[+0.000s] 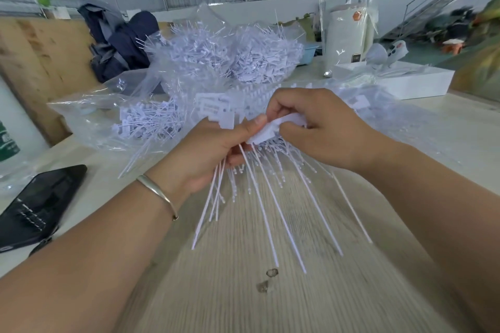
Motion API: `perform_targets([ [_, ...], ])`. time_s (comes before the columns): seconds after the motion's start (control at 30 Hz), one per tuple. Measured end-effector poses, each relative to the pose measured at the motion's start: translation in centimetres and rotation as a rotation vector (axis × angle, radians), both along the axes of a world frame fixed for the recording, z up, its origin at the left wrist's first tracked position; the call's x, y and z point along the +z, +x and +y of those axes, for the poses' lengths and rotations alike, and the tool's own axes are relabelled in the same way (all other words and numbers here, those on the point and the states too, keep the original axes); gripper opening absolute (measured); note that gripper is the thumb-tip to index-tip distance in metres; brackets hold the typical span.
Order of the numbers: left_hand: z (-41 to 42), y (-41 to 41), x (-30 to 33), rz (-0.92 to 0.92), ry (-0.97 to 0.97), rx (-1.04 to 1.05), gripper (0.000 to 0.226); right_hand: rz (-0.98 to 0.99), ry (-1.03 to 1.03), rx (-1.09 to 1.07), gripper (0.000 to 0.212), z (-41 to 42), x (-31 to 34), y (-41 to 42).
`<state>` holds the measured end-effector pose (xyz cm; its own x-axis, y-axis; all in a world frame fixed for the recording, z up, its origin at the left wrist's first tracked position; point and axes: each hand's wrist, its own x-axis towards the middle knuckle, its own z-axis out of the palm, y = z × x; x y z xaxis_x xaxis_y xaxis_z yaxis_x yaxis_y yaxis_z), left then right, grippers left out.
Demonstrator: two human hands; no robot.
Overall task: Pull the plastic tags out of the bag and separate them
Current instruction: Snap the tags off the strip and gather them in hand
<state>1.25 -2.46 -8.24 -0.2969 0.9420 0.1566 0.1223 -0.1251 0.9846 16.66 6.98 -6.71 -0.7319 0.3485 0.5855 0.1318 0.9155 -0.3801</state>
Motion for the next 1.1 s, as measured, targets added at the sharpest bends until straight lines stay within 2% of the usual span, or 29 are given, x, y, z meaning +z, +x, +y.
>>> perform_targets([
  [0.2, -0.2, 0.4, 0.2, 0.124, -0.040, -0.054, 0.028, -0.036, 0.393, -0.150, 0.018, 0.0, -0.2, -0.3],
  [0.33, -0.4, 0.2, 0.3, 0.185, -0.100, -0.063, 0.031, -0.077, 0.425, -0.241, 0.009, 0.3, -0.2, -0.1],
  [0.4, -0.2, 0.0, 0.2, 0.195, -0.133, -0.058, 0.032, -0.115, 0.414, -0.315, 0.017, 0.6, -0.3, 0.0],
  [0.47, 0.0, -0.4, 0.0, 0.150, -0.137, -0.043, 0.029, -0.112, 0.321, -0.348, 0.025, 1.0, -0.4, 0.1],
  [0.57, 0.1, -0.7, -0.1, 0.094, -0.129, -0.033, 0.015, -0.024, -0.060, -0.191, 0.029, 1.3, -0.4, 0.4],
  [0.7, 0.3, -0.8, -0.3, 0.041, -0.099, -0.006, 0.018, -0.037, -0.349, -0.051, 0.031, 1.5, -0.3, 0.6],
  [0.77, 0.3, -0.8, -0.4, -0.001, -0.060, -0.002, 0.019, -0.053, -0.481, 0.008, 0.024, 1.6, -0.1, 0.8],
  [0.9, 0.1, -0.8, -0.1, 0.021, -0.069, -0.074, 0.025, 0.008, -0.665, 0.094, 0.004, 2.0, 0.2, 1.0],
  [1.0, -0.2, -0.6, 0.2, 0.090, -0.107, -0.110, 0.027, 0.040, -0.735, 0.141, 0.009, 2.2, 0.3, 1.0],
  [1.1, -0.5, -0.5, 0.7, 0.101, -0.113, -0.184, 0.033, -0.035, -0.783, 0.227, 0.013, 2.4, 0.4, 1.4],
])
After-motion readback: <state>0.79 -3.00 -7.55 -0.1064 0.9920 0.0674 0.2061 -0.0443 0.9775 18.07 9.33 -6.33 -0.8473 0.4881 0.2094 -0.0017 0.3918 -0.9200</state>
